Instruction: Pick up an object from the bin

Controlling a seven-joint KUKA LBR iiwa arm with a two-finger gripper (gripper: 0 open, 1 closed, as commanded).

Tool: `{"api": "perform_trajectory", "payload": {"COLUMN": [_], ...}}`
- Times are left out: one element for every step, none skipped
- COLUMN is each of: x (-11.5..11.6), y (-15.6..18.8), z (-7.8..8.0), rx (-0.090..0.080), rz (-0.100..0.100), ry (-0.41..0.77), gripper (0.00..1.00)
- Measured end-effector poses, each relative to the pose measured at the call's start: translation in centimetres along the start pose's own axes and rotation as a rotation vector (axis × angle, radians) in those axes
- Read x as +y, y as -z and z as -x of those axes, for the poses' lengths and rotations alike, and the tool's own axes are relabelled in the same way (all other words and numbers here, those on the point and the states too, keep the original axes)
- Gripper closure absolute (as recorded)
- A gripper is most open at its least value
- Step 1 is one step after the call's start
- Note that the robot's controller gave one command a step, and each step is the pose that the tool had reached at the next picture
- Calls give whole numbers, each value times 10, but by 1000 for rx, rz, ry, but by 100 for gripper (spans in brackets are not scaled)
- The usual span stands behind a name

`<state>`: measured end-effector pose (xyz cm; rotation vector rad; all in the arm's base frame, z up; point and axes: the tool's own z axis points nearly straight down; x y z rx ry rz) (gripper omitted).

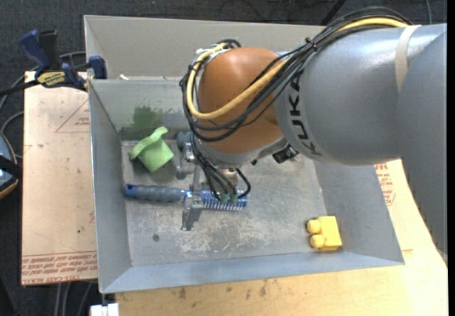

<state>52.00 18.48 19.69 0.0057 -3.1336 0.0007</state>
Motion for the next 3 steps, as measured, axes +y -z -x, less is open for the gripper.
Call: {"api": "perform_trajectory", "payload": {"x": [-45,-42,-26], "y": [-100,-95,33], "z": [38,39,35], "rx": [-2,-9,-17], "rz": [-2,2,3], "ry": [55,57,91], "gripper": [0,100,100]}}
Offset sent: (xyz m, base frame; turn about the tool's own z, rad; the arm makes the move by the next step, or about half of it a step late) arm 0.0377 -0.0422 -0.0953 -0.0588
